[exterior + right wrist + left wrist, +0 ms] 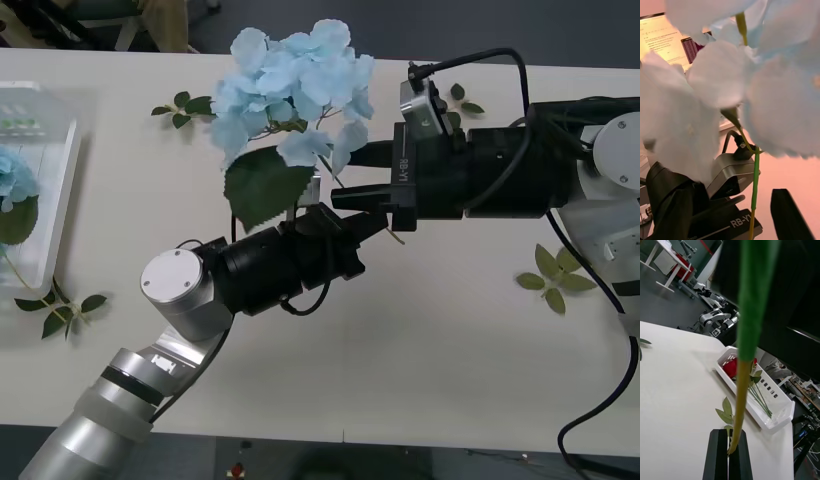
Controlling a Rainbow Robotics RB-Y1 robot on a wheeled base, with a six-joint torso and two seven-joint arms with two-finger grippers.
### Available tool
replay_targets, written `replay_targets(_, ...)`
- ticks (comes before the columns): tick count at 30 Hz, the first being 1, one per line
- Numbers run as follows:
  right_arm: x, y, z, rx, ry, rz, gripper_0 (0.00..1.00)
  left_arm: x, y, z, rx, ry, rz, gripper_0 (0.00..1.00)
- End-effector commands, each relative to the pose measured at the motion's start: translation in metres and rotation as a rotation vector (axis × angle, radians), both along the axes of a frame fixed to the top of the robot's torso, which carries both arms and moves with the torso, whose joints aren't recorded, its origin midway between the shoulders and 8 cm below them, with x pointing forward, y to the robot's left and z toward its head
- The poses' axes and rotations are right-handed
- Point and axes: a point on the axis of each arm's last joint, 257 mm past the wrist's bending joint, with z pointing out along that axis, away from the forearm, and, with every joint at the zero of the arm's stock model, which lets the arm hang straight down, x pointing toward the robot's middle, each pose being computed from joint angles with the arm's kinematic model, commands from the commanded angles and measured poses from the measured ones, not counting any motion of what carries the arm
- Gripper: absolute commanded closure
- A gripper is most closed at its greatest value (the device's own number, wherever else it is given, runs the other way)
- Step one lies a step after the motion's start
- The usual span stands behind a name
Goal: Put the red flowers into the right box and the blue flowers into the left box
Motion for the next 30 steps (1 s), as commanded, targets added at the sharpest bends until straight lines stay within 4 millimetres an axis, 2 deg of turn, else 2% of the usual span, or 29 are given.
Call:
replay_targets(1,0.004,-0.002,0.022,-0.003,-0.092,0.005,0.0,0.005,0.004,0.014,-0.03,0.01,0.002,1.0)
replay_targets(4,0.005,-0.004,0.022,-0.006,-0.102,0.003,0.0,0.004,0.006,0.012,-0.022,0.011,0.001,1.0)
replay_targets(7,0.006,-0.007,0.021,-0.016,-0.117,-0.001,0.0,0.007,0.024,0.011,0.003,0.0,0.008,1.0)
replay_targets(10,0.009,-0.015,0.019,-0.041,-0.139,-0.008,0.0,0.01,0.069,0.019,0.093,-0.067,0.015,1.0)
replay_targets(11,0.01,-0.016,0.018,-0.048,-0.144,-0.008,0.0,0.009,0.077,0.022,0.114,-0.081,0.011,1.0)
replay_targets(13,0.013,-0.025,0.012,-0.072,-0.146,-0.019,0.0,0.004,0.116,0.03,0.235,-0.153,0.004,1.0)
replay_targets(14,0.014,-0.027,0.009,-0.079,-0.14,-0.019,0.0,0.003,0.128,0.03,0.277,-0.17,0.001,1.0)
replay_targets(17,0.017,-0.042,-0.013,-0.13,-0.081,-0.008,0.0,-0.003,0.199,0.038,0.48,-0.21,-0.027,1.0)
replay_targets(18,0.016,-0.047,-0.021,-0.148,-0.057,0.002,0.0,-0.005,0.227,0.042,0.532,-0.163,-0.031,1.0)
replay_targets(19,0.016,-0.05,-0.025,-0.159,-0.044,0.006,0.0,-0.004,0.244,0.044,0.561,-0.132,-0.026,1.0)
replay_targets(20,0.018,-0.056,-0.032,-0.172,-0.017,0.01,0.0,-0.005,0.274,0.049,0.608,-0.066,-0.018,1.0)
replay_targets(21,0.018,-0.06,-0.038,-0.182,0.005,0.015,0.0,-0.005,0.297,0.053,0.642,-0.021,-0.008,1.0)
replay_targets(25,0.018,-0.076,-0.057,-0.208,0.091,0.036,0.0,0.0,0.411,0.062,0.78,0.174,0.101,1.0)
replay_targets(26,0.017,-0.078,-0.059,-0.21,0.1,0.039,0.0,0.001,0.428,0.061,0.796,0.198,0.125,1.0)
replay_targets(27,0.016,-0.081,-0.063,-0.216,0.118,0.046,0.0,0.0,0.468,0.056,0.842,0.265,0.185,1.0)
replay_targets(28,0.016,-0.08,-0.064,-0.215,0.124,0.051,0.0,0.0,0.483,0.053,0.859,0.287,0.207,1.0)
replay_targets(29,0.014,-0.081,-0.064,-0.212,0.132,0.06,0.0,-0.003,0.517,0.044,0.91,0.341,0.26,1.0)
replay_targets(30,0.013,-0.081,-0.064,-0.21,0.134,0.063,0.0,-0.003,0.532,0.038,0.93,0.363,0.288,1.0)
